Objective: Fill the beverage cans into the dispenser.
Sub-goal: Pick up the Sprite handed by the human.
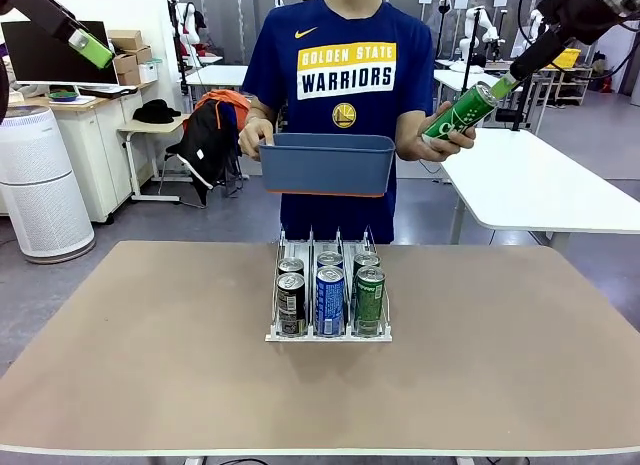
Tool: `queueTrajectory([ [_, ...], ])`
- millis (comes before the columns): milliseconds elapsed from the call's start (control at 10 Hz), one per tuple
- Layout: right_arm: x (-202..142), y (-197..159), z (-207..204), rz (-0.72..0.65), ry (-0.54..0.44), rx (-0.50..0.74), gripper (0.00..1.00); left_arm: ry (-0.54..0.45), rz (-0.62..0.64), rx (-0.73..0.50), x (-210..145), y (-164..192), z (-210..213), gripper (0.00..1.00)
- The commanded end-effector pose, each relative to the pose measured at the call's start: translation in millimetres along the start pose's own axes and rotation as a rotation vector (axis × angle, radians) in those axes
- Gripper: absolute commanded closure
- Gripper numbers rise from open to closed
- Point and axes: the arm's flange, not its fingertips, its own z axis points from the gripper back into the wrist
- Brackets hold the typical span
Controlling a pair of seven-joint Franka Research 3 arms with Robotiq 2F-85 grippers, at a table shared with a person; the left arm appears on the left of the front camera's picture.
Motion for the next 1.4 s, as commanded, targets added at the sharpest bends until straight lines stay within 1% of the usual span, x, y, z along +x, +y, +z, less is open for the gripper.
queueTrajectory([
  [0,2.4,-1.9,-7.6,0.018,0.009,-0.008,0.00,-0.001,0.000,0.001,-0.3,0.1,0.5,0.00],
  [500,6.5,-3.8,-31.3,0.041,-0.011,0.020,0.00,-0.001,0.000,0.001,-0.3,0.1,0.5,0.00],
  [1100,6.8,-9.7,-42.1,0.014,-0.057,0.027,0.00,-0.001,0.000,0.001,-0.3,0.1,0.5,0.00],
  [1300,6.8,-10.3,-42.1,0.010,-0.043,0.038,0.00,-0.001,0.000,0.001,-0.3,0.1,0.5,0.00],
])
